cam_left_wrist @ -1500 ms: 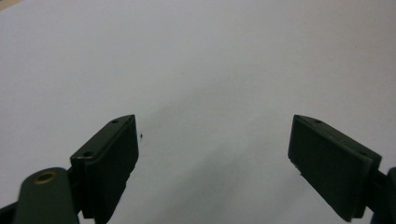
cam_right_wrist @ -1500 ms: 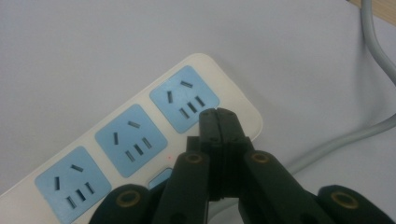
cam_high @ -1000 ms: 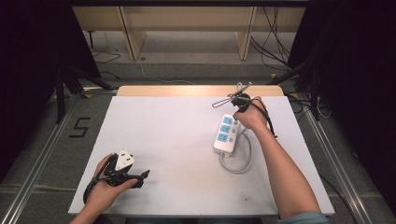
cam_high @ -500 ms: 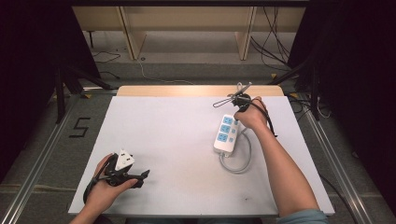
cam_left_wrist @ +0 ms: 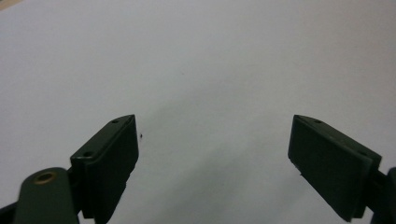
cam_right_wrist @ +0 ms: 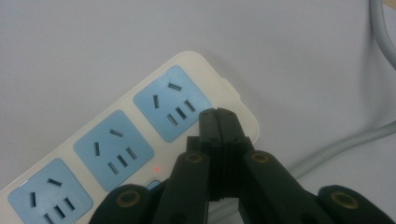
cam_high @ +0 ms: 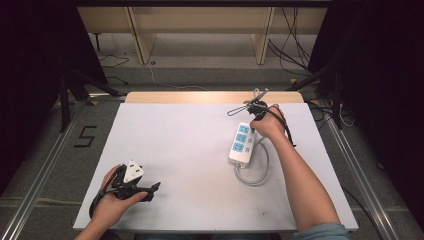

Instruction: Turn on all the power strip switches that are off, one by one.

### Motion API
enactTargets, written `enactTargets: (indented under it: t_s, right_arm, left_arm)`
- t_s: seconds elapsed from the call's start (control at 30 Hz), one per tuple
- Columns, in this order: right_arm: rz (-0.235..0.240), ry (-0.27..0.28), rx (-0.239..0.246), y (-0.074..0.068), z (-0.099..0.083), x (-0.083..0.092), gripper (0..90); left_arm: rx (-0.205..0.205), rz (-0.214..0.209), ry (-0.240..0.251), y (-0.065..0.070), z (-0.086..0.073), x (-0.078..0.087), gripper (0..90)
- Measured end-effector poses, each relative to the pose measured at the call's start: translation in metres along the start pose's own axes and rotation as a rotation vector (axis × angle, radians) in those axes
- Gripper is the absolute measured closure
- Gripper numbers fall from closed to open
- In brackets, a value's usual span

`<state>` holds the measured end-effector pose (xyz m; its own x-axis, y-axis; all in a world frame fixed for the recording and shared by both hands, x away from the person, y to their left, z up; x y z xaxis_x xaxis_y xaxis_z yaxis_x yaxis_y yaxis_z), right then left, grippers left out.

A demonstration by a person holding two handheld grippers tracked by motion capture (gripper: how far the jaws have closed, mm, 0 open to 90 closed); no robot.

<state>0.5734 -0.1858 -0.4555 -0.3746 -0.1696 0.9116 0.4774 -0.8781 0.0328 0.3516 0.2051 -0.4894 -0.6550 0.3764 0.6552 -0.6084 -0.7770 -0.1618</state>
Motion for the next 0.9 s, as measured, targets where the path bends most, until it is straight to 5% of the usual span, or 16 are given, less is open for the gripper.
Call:
enactTargets:
  t_s: [0.9]
  right_arm:
    - [-0.019,-0.020,0.001,0.0015,0.0007,-0.0022,90.0]
  left_arm:
    - [-0.003,-0.002,0.002,0.0005,0.0006,-0.0005,16.1]
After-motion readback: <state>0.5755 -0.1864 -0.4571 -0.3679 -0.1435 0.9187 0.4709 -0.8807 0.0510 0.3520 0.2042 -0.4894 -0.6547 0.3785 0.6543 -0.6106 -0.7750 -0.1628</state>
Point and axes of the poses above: each handheld gripper's, and its own axes: x roughly backward along the jaws, z roughly out of its top, y roughly to its right, the point moved 3 cm from there along -x, roughly forward along the jaws, and after that the axes turned 3 degrees about -x, right-handed, at the moved point
